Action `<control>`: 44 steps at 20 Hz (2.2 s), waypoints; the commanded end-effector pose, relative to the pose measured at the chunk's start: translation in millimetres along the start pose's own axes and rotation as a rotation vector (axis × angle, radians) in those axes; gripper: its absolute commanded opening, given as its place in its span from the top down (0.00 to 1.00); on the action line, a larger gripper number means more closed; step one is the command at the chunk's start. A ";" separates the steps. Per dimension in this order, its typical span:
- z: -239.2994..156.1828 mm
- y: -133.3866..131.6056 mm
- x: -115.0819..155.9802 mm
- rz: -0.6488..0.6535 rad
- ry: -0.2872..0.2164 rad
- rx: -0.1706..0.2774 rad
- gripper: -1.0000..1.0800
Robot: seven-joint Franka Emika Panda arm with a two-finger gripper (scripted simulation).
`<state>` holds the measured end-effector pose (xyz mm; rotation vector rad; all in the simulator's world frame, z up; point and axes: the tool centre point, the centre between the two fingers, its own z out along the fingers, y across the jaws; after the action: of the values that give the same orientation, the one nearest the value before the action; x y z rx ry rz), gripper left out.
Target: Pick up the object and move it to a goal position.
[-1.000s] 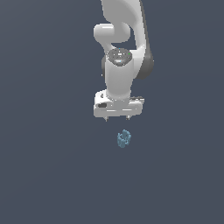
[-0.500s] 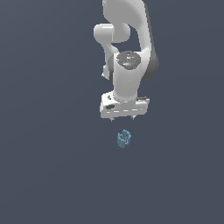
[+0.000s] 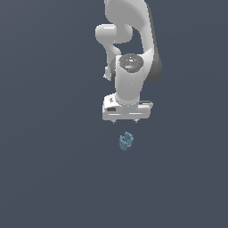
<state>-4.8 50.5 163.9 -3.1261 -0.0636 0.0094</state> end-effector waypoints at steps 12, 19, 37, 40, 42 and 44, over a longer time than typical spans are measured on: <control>12.1 -2.0 14.0 0.289 -0.001 0.002 0.04; 20.1 -3.4 22.9 0.478 -0.001 0.000 0.04; 38.7 -7.5 43.4 0.918 0.009 -0.008 0.04; 40.4 -8.0 45.3 0.961 0.010 -0.009 0.04; 41.3 -8.2 46.3 0.982 0.011 -0.010 0.04; 42.0 -8.4 47.0 0.998 0.012 -0.010 0.04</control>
<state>40.9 61.4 122.3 -2.7984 1.4261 0.0020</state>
